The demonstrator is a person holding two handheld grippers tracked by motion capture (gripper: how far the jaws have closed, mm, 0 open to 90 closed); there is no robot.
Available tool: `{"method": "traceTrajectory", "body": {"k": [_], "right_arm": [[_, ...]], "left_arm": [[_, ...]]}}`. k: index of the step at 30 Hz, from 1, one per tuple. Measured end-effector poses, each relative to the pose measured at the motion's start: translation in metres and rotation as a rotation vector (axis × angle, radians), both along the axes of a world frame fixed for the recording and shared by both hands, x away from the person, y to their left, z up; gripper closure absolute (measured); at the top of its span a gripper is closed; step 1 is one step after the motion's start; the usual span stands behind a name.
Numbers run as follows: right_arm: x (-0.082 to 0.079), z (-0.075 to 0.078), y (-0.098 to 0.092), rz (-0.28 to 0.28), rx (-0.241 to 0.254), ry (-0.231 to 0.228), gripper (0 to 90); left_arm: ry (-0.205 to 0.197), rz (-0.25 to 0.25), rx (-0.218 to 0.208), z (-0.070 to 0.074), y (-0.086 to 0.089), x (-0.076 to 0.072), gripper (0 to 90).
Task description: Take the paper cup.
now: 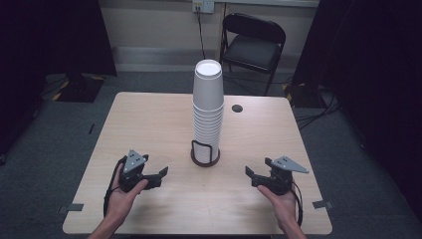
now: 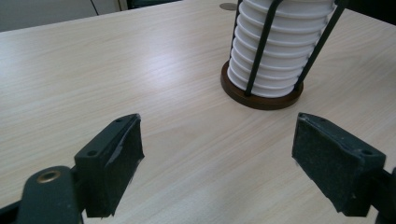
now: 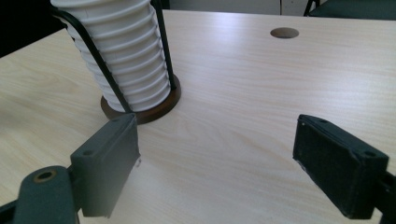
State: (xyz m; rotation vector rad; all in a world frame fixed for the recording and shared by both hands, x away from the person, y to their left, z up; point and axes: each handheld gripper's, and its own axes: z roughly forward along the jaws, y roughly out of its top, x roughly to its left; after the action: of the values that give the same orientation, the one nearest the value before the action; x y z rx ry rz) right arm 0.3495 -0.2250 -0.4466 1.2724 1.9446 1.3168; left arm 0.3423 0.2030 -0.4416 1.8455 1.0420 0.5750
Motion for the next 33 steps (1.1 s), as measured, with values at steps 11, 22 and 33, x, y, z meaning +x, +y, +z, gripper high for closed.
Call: {"method": "traceTrajectory", "body": {"k": [11,22,33], "right_arm": [[-0.005,0.019,0.001,0.051,0.029,-0.058,22.6],[-0.003,0.038,0.013,0.113,0.069,-0.100,27.5],[0.004,0.058,0.033,0.207,-0.009,-0.129,36.1]], "left_arm": [[0.029,-0.034,0.037,-0.011,-0.010,0.002,15.9],[-0.031,-0.110,0.049,-0.008,-0.020,-0.005,16.0],[-0.032,-0.121,0.027,-0.008,-0.020,-0.011,15.9]]}}
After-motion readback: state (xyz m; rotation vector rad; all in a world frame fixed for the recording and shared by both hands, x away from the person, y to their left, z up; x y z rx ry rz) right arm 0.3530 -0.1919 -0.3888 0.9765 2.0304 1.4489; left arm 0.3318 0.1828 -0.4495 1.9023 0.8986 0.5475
